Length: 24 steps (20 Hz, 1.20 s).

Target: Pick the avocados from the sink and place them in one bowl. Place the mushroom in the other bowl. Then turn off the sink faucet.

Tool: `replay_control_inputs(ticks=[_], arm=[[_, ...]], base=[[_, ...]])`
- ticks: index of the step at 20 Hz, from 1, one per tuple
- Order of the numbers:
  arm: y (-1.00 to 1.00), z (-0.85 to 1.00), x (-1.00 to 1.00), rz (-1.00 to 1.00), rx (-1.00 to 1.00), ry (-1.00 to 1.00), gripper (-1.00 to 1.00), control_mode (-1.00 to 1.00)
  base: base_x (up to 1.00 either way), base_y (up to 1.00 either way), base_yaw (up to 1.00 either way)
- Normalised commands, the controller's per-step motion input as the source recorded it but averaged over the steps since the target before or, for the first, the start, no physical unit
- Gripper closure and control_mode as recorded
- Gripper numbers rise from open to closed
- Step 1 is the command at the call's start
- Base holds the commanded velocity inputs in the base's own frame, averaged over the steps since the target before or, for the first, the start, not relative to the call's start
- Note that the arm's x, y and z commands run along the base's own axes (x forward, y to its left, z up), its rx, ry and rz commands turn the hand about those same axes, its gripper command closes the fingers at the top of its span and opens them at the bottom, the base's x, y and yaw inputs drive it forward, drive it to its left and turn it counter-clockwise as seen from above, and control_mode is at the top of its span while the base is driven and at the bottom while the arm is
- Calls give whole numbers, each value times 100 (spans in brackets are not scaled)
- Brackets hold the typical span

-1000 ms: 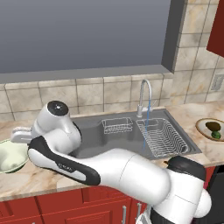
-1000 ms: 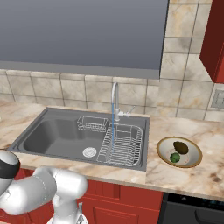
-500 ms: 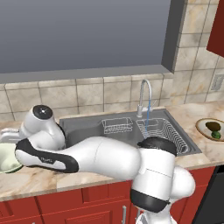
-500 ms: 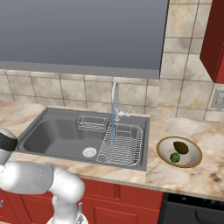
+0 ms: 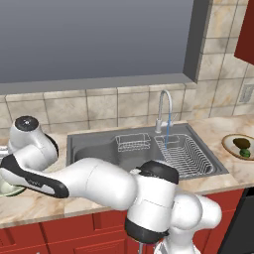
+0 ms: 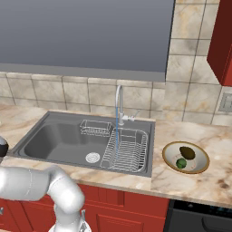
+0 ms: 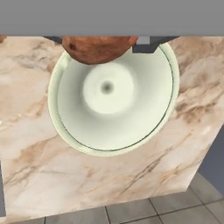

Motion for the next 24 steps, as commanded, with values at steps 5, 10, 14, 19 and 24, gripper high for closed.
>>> replay_control_inputs(ticks=[5,10,14,19,24], arm=[[0,-13,0,-5,-7,0,100,-100],[0,-11,0,-5,-6,0,-100,-100],[0,-4,0,-4,-5,0,-100,-100],[0,0,0,-4,-3,0,-100,-100],[0,1,0,-3,-1,0,-100,-100]], base=[[0,0,0],[0,0,0],[0,0,0],[0,0,0],[0,0,0]])
